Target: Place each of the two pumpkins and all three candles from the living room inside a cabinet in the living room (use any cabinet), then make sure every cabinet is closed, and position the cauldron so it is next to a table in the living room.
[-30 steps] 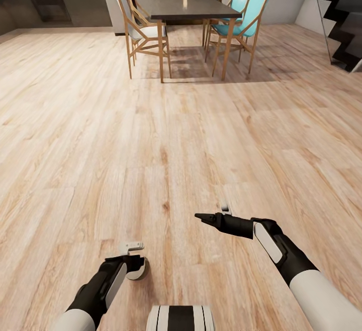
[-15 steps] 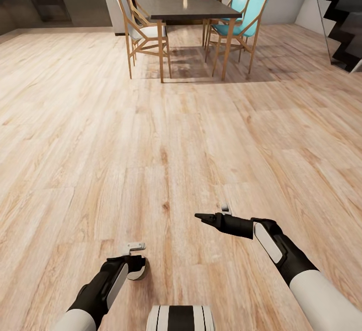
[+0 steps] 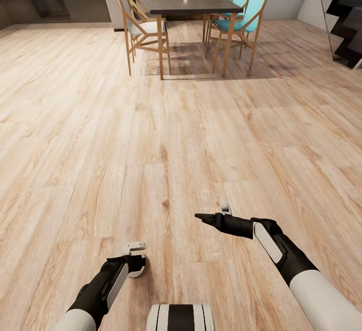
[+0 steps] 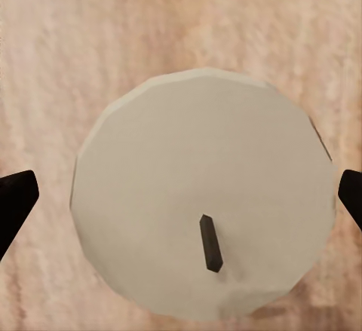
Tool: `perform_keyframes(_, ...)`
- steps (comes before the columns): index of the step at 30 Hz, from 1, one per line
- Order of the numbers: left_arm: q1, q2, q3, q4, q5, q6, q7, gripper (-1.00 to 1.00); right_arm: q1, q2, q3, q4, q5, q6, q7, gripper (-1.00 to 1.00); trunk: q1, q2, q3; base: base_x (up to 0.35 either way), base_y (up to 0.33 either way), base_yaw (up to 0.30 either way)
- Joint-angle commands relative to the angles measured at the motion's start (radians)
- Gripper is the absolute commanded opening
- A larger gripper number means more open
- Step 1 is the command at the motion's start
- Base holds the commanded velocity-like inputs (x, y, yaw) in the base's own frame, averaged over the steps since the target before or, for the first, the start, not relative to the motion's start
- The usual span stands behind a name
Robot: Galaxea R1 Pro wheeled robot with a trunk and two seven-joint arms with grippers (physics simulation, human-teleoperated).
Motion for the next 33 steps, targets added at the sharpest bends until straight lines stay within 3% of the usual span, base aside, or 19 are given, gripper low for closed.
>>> perform_keyframes(1,0.0,0.0,-0.003,-0.001,0.011,0.003,0.009,1.0,0.0,-0.001,0.002,0.0,-0.007,0.006,-0.002,1.0,0.0,0.0,-0.001,0.0,0.0,0.0)
perform_keyframes(6,0.0,0.001,-0.019,-0.001,0.01,-0.009,0.009,1.0,0.0,-0.001,0.002,0.0,-0.007,0.005,-0.002,1.0,0.0,0.0,-0.001,0.0,0.0,0.0)
perform_keyframes(15,0.0,0.001,-0.033,0.027,0.009,-0.056,0.009,1.0,-0.001,-0.001,0.002,0.0,-0.007,0.004,-0.002,1.0,0.004,-0.002,-0.035,0.0,0.0,0.0)
perform_keyframes(33,0.0,0.001,-0.034,0.029,0.009,-0.059,0.01,1.0,0.0,-0.001,0.004,0.002,-0.007,0.004,-0.008,1.0,0.004,-0.002,-0.035,0.0,0.0,0.0)
